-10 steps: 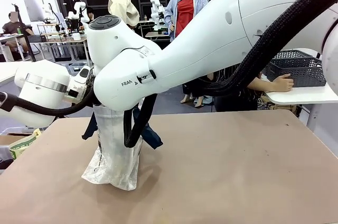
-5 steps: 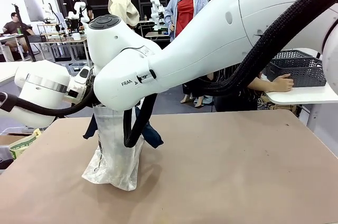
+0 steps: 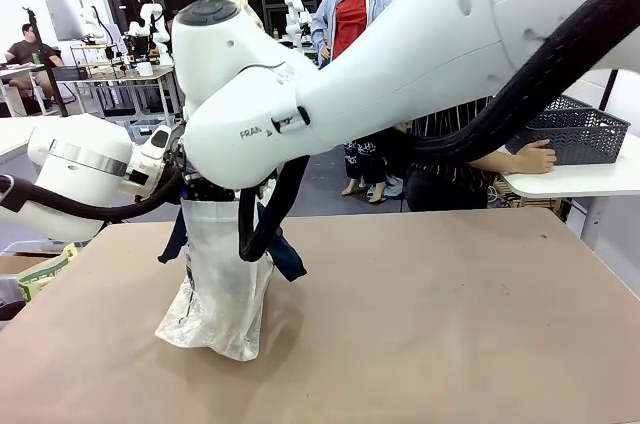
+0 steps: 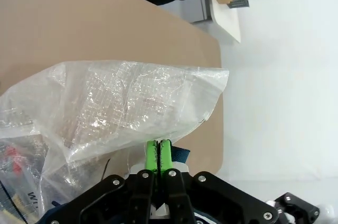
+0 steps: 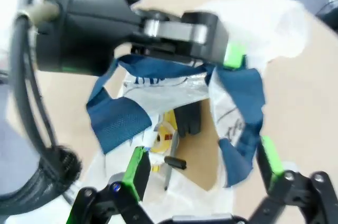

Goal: Transfer purchased items from the store into the shopping bag.
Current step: Move the Reusable shopping bag to the right side of the table.

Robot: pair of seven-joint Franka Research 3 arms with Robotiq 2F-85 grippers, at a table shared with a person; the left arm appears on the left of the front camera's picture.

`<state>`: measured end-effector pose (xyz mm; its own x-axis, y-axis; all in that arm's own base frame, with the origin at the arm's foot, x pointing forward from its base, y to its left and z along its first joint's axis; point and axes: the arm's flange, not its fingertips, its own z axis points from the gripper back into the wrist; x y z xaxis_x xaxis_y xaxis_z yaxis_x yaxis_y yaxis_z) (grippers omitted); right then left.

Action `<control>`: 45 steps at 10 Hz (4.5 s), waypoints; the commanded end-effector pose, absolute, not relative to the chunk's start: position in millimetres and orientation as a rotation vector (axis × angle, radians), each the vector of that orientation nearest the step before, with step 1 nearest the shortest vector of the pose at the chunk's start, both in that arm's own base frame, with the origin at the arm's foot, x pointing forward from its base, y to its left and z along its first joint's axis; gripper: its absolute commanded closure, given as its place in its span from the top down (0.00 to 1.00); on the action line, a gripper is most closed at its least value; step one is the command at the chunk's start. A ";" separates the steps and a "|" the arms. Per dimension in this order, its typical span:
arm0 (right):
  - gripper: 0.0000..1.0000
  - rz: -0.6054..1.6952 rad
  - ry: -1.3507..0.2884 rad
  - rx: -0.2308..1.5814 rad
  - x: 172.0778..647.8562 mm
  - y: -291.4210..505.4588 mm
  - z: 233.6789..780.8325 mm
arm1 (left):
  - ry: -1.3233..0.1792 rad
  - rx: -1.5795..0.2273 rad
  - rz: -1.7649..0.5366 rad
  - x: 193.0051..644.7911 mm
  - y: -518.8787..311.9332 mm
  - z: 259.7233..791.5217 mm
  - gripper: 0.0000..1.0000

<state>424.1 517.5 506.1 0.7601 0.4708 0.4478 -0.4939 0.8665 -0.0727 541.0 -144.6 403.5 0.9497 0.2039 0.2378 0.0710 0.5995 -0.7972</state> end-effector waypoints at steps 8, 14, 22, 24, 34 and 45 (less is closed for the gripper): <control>1.00 -0.221 -0.453 -0.269 428.1 218.3 632.7 | -0.300 -0.828 0.037 534.4 -142.0 413.6 0.00; 1.00 -0.541 -0.268 -0.113 436.5 70.4 541.7 | -0.333 -0.661 -0.128 524.5 -139.5 422.7 0.00; 1.00 -0.510 -0.244 -0.159 440.0 64.6 549.8 | -0.461 -0.413 -0.201 511.1 -89.2 520.2 0.00; 1.00 -0.510 -0.244 -0.159 440.0 64.6 549.8 | -0.494 -0.345 -0.150 503.9 -59.2 554.0 0.00; 1.00 -0.510 -0.244 -0.159 440.0 64.6 549.8 | -0.604 -0.159 0.369 462.1 78.1 594.2 0.00; 1.00 -0.510 -0.244 -0.159 440.0 64.6 549.8 | -0.679 -0.155 -0.116 463.9 -84.5 625.4 1.00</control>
<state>440.0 67.0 547.9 0.8382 -0.4715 0.2740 0.5070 0.8588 -0.0731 435.5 -76.2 642.5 0.7553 0.0494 0.6536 0.0809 0.9825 -0.1678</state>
